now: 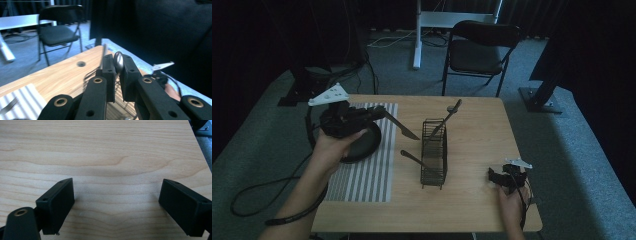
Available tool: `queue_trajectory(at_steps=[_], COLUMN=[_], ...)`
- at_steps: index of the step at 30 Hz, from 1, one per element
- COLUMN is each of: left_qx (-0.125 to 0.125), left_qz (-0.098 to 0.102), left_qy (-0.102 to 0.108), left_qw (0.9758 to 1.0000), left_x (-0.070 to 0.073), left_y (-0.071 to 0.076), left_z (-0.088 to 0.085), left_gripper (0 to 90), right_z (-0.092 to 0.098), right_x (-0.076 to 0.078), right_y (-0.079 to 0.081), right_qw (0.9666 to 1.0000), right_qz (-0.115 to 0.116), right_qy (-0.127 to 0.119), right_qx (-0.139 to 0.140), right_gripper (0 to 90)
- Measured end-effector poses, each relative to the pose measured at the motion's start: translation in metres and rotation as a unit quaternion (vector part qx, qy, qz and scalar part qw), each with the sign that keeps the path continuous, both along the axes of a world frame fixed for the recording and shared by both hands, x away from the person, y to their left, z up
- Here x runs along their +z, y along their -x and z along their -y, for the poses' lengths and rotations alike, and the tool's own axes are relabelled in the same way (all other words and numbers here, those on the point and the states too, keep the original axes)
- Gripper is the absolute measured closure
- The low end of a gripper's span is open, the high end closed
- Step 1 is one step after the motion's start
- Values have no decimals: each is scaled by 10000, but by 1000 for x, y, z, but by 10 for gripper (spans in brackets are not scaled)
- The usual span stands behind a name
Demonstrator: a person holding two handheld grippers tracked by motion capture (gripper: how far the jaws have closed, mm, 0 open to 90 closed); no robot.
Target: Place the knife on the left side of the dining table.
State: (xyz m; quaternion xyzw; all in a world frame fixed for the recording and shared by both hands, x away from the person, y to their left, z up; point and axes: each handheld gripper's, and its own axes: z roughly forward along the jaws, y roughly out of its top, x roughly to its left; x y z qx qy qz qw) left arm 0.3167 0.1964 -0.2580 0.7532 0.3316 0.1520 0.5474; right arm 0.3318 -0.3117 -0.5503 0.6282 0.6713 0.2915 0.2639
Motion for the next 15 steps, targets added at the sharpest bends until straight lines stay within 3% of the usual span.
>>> queue_trajectory(at_steps=[8, 10, 12, 15], left_qx=[447, 447, 613, 749], left_qz=[-259, -259, -390, -441], left_qy=[-137, -137, -201, -264], left_qw=[9986, 9986, 9972, 9959], left_x=[-23, -23, -40, -48], left_y=[0, 0, 0, 0], left_z=[-24, -24, -34, -39], left_gripper=[840, 840, 839, 840], right_z=[0, 0, 0, 0], right_x=[0, 0, 0, 0], right_y=[0, 0, 0, 0], right_qw=[10000, 10000, 10000, 10000], right_qz=[1, 0, 7, 6], right_qy=[2, 3, 4, 1], right_qx=[1, 1, 2, -1], right_gripper=[121, 121, 121, 121])
